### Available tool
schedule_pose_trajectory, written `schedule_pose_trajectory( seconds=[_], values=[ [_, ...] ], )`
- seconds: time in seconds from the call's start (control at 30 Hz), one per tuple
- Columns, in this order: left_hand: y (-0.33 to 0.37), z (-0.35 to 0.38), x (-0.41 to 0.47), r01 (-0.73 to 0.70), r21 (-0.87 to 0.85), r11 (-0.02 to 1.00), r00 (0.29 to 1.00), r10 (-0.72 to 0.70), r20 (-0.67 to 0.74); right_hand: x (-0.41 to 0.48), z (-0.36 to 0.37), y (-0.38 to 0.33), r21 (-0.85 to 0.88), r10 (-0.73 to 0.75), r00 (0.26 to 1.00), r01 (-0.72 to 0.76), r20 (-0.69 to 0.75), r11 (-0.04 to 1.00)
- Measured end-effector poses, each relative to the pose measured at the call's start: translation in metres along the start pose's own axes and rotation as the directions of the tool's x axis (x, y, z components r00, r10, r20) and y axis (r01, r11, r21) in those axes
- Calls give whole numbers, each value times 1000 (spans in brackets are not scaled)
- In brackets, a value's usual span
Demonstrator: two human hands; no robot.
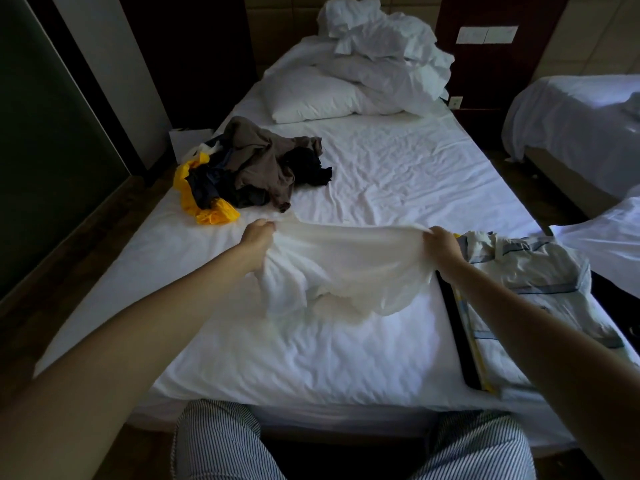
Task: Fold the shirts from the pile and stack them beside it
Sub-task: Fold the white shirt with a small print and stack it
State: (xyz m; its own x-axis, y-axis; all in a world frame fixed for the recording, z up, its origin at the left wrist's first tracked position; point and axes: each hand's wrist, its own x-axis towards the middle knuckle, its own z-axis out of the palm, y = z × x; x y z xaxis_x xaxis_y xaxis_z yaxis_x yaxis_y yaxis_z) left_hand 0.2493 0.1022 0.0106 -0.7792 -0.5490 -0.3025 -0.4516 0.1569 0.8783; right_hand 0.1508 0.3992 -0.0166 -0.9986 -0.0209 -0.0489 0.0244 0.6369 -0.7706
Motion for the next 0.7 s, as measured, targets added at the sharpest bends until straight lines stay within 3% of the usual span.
schedule_pose_trajectory(
  seconds=[0.07, 0.13, 0.2, 0.3, 0.37, 0.47, 0.53, 0.6, 0.7],
  values=[
    [11, -10, -2, 100, -245, 964, 982, -57, 180, 11, -17, -15, 2, -23, 995, 23, -96, 1000],
    [31, -25, -2, -21, -214, 977, 975, 67, 212, 20, -44, -36, -62, -148, 976, 139, -162, 988],
    [56, -44, -1, -266, -70, 961, 956, 273, 111, 26, -74, -56, -231, -339, 929, 301, -147, 925],
    [105, -82, 4, -550, 238, 801, 820, 571, -26, 26, -111, -94, -488, -539, 836, 430, -101, 760],
    [142, -107, 5, -613, 354, 706, 741, 669, -52, 25, -131, -124, -594, -639, 757, 453, -138, 665],
    [192, -133, -4, -657, 434, 616, 667, 744, -45, 23, -159, -166, -626, -729, 636, 467, -253, 625],
    [207, -143, -12, -640, 564, 522, 709, 683, 173, 28, -166, -179, -637, -719, 661, 462, -216, 616],
    [203, -148, -23, -598, 667, 444, 793, 446, 415, 35, -165, -179, -692, -617, 786, 457, 20, 559],
    [179, -156, -23, -455, 678, 577, 869, 121, 480, 38, -157, -165, -639, -412, 865, 493, 287, 590]
  ],
)
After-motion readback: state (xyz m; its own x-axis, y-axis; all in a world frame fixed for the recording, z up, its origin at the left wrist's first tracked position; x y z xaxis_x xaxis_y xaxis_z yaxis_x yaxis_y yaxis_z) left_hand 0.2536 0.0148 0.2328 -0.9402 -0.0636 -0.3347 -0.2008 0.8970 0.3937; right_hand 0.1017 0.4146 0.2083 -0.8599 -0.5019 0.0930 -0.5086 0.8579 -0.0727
